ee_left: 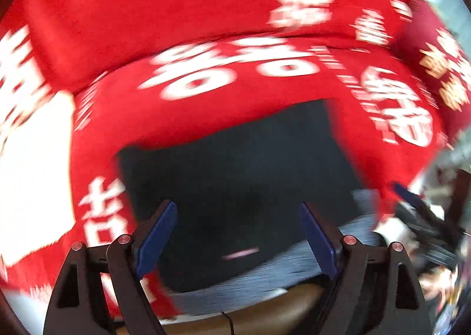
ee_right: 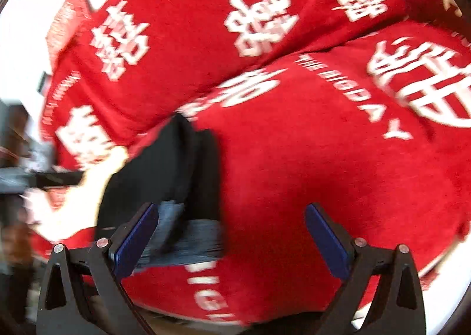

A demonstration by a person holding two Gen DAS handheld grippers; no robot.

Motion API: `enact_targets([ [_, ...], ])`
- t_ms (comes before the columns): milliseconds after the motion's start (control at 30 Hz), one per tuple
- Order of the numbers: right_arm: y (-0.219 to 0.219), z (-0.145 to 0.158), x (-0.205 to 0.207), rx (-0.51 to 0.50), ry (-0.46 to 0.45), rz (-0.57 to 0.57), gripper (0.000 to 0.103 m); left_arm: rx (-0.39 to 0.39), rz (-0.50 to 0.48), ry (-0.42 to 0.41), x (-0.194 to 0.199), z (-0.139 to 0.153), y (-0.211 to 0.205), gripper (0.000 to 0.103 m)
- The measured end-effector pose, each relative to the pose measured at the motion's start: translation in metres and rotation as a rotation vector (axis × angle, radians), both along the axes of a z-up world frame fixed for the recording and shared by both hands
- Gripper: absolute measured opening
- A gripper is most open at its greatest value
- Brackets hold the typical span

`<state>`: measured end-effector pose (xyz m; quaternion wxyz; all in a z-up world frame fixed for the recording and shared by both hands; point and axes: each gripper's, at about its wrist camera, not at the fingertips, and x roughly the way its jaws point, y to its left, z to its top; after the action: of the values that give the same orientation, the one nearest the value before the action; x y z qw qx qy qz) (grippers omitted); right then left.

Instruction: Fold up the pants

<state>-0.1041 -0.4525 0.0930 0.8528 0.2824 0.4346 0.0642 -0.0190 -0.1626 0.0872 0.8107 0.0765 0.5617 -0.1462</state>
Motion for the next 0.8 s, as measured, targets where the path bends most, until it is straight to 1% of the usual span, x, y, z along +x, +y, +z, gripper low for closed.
enact_targets([
  [67,0.026,-0.004,0.003,-0.005,0.0,0.072,0.101,0.013,0.104,0.029,0.005,-0.02,0.034,0.085],
  [167,0.071,-0.014,0.008,-0.056,0.007,0.143,0.1,-0.021,0.236,0.068,0.007,-0.048,0.073,0.085],
  [200,0.081,-0.016,0.008,-0.067,-0.003,0.153,0.099,-0.041,0.257,0.073,0.006,-0.054,0.08,0.086],
  [233,0.097,-0.015,0.011,-0.086,-0.022,0.175,0.09,-0.068,0.27,0.081,0.006,-0.059,0.084,0.086],
  [267,0.106,-0.013,0.016,-0.12,-0.015,0.188,0.082,-0.087,0.281,0.085,0.006,-0.063,0.087,0.086],
  [300,0.114,-0.011,0.022,-0.176,0.009,0.202,0.058,-0.087,0.288,0.083,0.004,-0.063,0.087,0.086],
  [333,0.119,-0.01,0.029,-0.227,0.042,0.204,0.042,-0.083,0.292,0.074,0.003,-0.061,0.085,0.086],
  [367,0.113,-0.007,0.032,-0.199,0.051,0.187,0.034,-0.078,0.29,0.052,0.001,-0.055,0.082,0.086],
  [400,0.105,-0.005,0.033,-0.163,0.048,0.165,0.032,-0.076,0.283,0.027,-0.002,-0.048,0.081,0.086],
  [467,0.084,-0.004,0.031,-0.084,0.05,0.108,0.031,-0.065,0.266,-0.03,-0.003,-0.041,0.081,0.086],
  [500,0.074,-0.009,0.03,-0.072,0.068,0.072,0.03,-0.046,0.263,-0.043,-0.004,-0.042,0.08,0.086],
  [533,0.067,-0.018,0.031,-0.072,0.105,0.047,0.03,-0.025,0.26,-0.039,-0.001,-0.047,0.08,0.086],
  [567,0.061,-0.032,0.032,-0.038,0.147,0.037,0.032,-0.014,0.248,-0.021,0.001,-0.057,0.079,0.086],
  [600,0.058,-0.038,0.03,-0.008,0.161,0.027,0.034,-0.018,0.244,-0.014,0.003,-0.062,0.079,0.086],
  [633,0.056,-0.038,0.03,0.001,0.157,0.023,0.036,-0.026,0.248,-0.016,0.003,-0.065,0.08,0.086],
  [667,0.057,-0.03,0.029,-0.023,0.158,0.019,0.04,-0.039,0.255,-0.019,0.003,-0.064,0.082,0.086],
  [700,0.058,-0.024,0.031,-0.06,0.161,0.011,0.049,-0.043,0.258,-0.017,0.003,-0.061,0.083,0.086],
  [733,0.06,-0.014,0.032,-0.122,0.152,-0.001,0.059,-0.046,0.258,-0.016,0.003,-0.057,0.085,0.086],
  [767,0.063,0.0,0.035,-0.196,0.121,-0.008,0.064,-0.052,0.258,-0.022,0.006,-0.054,0.085,0.086],
  [800,0.067,0.012,0.037,-0.257,0.085,-0.007,0.073,-0.059,0.264,-0.036,0.009,-0.049,0.087,0.086],
])
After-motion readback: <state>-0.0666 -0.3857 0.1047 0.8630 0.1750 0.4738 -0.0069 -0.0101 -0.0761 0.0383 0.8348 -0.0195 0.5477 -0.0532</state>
